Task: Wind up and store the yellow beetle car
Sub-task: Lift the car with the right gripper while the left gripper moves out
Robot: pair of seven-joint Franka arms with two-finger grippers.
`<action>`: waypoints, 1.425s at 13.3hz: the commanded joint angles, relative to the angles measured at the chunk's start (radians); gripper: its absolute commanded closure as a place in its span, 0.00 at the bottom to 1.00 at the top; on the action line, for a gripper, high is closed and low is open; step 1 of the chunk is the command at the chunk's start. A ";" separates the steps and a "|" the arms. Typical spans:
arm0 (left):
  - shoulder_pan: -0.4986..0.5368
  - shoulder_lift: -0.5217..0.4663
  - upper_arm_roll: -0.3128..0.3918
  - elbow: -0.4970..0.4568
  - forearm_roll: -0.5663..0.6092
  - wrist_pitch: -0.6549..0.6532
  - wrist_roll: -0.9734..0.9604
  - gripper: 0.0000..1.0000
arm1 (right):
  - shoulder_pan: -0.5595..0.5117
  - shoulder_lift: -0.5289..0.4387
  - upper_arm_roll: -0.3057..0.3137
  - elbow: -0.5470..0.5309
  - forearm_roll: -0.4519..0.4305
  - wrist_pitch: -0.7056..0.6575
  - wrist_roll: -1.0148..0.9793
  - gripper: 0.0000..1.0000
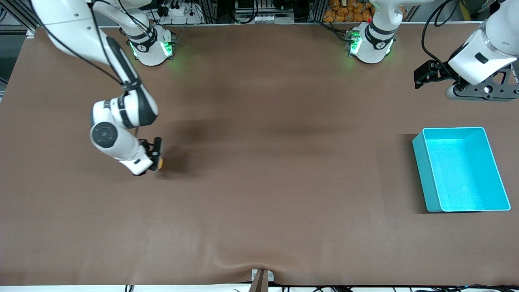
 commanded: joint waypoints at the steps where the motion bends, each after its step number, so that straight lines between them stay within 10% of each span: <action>1: 0.007 0.005 -0.005 0.015 0.008 -0.004 -0.014 0.00 | 0.034 0.002 0.052 0.020 0.013 0.002 0.088 1.00; 19: 0.116 -0.005 -0.008 0.004 -0.075 -0.006 -0.096 0.00 | 0.100 0.140 0.043 0.034 -0.132 0.129 0.159 1.00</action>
